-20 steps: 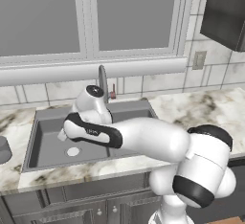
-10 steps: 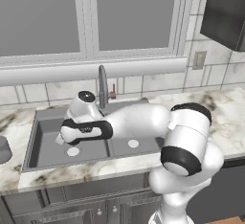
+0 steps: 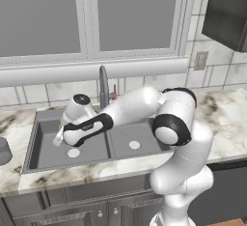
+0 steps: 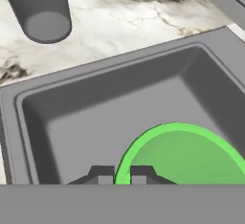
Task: Place the cup in the left basin and the glass cup in the right basin of the sink.
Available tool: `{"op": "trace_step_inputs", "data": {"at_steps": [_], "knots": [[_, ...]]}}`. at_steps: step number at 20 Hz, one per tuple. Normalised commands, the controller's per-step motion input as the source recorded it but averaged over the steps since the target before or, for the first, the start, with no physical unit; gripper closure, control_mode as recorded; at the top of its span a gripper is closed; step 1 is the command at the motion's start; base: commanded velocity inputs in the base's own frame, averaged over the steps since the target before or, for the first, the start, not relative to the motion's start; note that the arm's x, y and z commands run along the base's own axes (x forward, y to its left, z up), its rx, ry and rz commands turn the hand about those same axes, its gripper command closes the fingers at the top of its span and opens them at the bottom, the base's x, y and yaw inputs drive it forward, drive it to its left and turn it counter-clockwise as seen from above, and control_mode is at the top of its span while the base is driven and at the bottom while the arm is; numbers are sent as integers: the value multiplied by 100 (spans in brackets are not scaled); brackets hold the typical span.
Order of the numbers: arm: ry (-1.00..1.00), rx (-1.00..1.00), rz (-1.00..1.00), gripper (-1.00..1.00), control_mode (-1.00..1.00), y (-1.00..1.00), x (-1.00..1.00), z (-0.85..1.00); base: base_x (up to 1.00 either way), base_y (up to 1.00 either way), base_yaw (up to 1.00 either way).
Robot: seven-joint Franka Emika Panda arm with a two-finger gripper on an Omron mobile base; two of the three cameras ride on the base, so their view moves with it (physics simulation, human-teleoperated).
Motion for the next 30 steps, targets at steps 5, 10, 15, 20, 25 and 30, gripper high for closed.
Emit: {"op": "trace_step_inputs", "data": {"at_steps": [5,10,15,20,25,30], "knots": [[0,-1,4,100,-100,25,24,-26,0,0,0],[0,-2,3,100,-100,27,26,-26,0,0,0],[0,-2,2,100,-100,26,27,-20,0,0,0],[0,-2,1,100,-100,22,24,-20,0,0,0],[0,-3,0,100,-100,17,23,-20,0,0,0],[0,-2,0,100,-100,9,24,-15,0,0,0]]}}
